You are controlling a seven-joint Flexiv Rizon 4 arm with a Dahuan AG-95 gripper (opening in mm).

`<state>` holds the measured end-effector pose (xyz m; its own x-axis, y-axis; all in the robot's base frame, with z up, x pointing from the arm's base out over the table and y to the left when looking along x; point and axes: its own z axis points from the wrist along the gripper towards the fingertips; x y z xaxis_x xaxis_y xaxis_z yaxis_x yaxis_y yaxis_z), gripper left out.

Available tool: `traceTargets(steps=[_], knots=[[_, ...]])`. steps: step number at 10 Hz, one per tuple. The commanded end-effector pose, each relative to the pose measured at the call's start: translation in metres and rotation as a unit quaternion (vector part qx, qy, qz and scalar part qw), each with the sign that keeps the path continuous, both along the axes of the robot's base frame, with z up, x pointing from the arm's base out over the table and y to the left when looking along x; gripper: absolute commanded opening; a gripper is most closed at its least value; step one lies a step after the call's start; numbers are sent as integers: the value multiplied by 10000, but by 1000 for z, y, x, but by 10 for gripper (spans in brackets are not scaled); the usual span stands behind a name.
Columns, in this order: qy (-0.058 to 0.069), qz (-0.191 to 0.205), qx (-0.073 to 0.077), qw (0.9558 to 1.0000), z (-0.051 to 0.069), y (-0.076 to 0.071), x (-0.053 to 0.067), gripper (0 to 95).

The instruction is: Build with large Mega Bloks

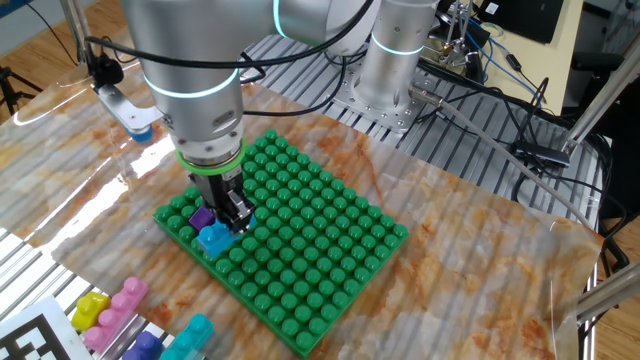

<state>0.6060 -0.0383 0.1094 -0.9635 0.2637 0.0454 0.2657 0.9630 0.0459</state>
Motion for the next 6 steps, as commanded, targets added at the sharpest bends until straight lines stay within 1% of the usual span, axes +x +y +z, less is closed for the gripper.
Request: traceTargets(steps=[1, 4, 6], knots=[[-43, 102, -13, 9999, 0, 0, -1, 0], [-31, 207, -32, 9998, 0, 0, -1, 0], [-30, 204, 5, 9998, -1, 0, -2, 0]])
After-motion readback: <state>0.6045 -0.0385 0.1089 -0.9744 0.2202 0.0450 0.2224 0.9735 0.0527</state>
